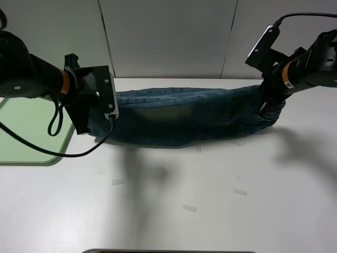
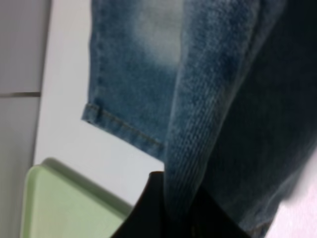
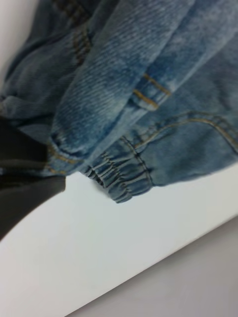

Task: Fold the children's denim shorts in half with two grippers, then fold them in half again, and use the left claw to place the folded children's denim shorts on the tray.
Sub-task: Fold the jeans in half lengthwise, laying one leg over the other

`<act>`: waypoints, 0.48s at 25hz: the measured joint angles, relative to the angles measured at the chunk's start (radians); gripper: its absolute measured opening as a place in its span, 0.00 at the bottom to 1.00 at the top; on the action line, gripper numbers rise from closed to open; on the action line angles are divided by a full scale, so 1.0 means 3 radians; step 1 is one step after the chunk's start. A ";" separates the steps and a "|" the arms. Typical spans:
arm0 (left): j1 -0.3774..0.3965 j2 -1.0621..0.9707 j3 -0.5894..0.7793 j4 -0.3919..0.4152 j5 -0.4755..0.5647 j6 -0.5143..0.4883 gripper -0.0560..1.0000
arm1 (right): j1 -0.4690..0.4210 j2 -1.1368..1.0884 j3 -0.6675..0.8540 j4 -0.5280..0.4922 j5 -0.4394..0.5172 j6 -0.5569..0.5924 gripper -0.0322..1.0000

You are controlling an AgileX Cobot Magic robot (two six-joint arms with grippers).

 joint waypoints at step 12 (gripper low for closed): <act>0.0000 0.0559 -0.0616 -0.0014 0.0000 -0.0004 0.08 | -0.0335 0.0107 -0.0210 -0.0082 -0.0147 0.0041 0.01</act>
